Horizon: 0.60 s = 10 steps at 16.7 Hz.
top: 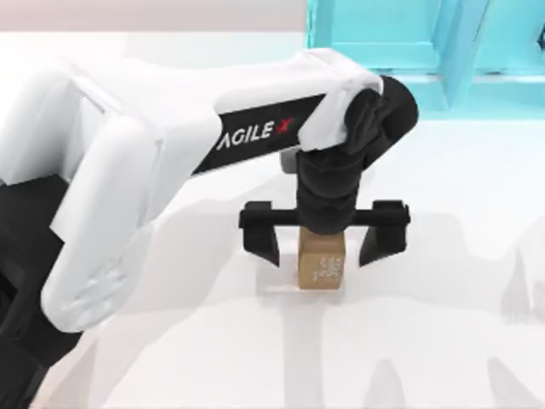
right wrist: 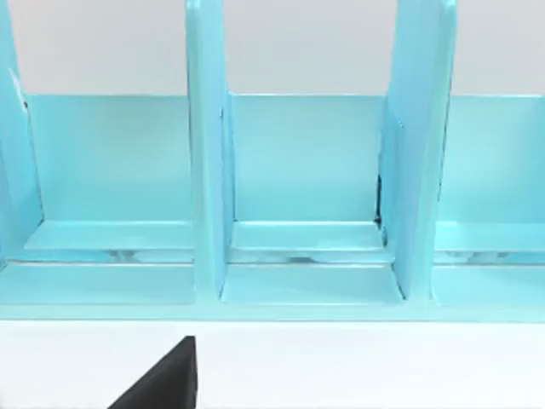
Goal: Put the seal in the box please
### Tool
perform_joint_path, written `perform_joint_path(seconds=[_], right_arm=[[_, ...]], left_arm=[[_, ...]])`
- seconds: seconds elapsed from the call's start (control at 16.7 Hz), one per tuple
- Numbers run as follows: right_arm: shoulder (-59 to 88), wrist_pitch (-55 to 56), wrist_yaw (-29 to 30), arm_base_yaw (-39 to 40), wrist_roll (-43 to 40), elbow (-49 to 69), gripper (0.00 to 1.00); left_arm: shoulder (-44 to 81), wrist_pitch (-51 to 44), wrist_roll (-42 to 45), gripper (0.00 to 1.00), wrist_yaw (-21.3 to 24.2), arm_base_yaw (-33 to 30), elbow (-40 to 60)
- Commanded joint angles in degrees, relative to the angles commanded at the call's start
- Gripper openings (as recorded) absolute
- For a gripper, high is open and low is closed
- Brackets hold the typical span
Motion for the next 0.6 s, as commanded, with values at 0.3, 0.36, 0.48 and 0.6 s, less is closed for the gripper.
perform_joint_path(seconds=[0.3, 0.36, 0.48, 0.6], right_arm=[[0.0, 0.0, 0.0, 0.0, 0.0, 0.0, 1.0], [0.0, 0.0, 0.0, 0.0, 0.0, 0.0, 1.0], [0.0, 0.0, 0.0, 0.0, 0.0, 0.0, 1.0], [0.0, 0.0, 0.0, 0.0, 0.0, 0.0, 1.0]], left_arm=[[0.0, 0.0, 0.0, 0.7, 0.0, 0.0, 0.0], [0.0, 0.0, 0.0, 0.62, 0.0, 0.0, 0.0], [0.0, 0.0, 0.0, 0.47, 0.0, 0.0, 0.0], [0.0, 0.0, 0.0, 0.32, 0.0, 0.0, 0.0]])
